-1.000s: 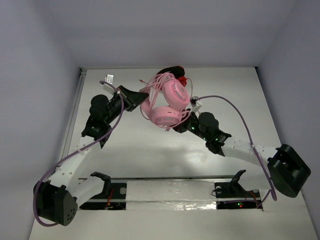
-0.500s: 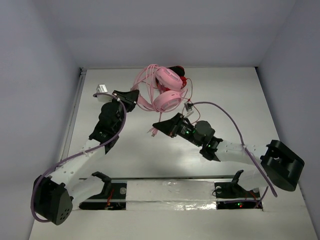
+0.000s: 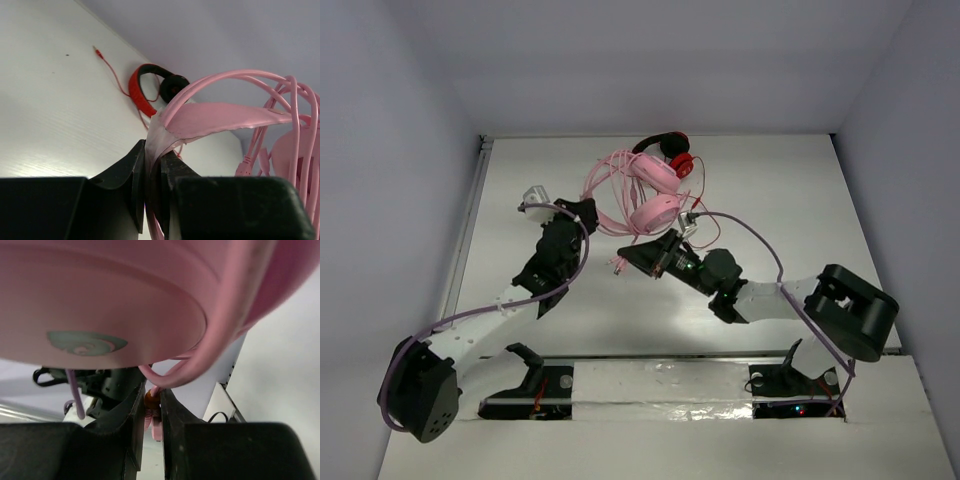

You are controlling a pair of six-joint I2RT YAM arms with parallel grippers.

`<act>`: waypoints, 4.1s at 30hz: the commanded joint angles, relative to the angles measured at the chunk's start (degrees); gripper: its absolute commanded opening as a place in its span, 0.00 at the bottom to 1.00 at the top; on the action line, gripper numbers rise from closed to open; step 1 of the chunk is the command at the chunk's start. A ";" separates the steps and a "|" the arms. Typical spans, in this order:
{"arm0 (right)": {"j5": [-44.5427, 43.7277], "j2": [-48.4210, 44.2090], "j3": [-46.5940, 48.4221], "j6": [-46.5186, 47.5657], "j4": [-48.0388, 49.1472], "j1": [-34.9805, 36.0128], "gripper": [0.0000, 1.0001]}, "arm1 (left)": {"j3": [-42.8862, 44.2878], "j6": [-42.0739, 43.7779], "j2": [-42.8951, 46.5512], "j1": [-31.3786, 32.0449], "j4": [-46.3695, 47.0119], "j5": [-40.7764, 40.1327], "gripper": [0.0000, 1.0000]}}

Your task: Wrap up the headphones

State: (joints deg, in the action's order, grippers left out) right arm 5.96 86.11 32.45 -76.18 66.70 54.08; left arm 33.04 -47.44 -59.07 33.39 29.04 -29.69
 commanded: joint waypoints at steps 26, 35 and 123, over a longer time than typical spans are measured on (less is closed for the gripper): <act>-17.98 11.63 0.86 -29.90 27.97 1.29 0.16 | -9.57 9.65 -2.36 13.80 7.79 -19.00 0.00; -27.74 9.27 1.83 -30.87 20.54 1.29 0.23 | -10.62 8.42 -3.78 13.81 9.11 -17.68 0.00; -60.10 -76.18 22.14 39.00 -94.21 -0.91 1.00 | 13.11 17.20 27.60 10.30 -31.06 4.12 0.99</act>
State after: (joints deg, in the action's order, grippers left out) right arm -54.00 9.72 55.96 -40.05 -28.45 53.23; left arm 44.38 -32.93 -33.30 43.97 2.37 -25.69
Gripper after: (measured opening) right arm 0.994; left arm 0.990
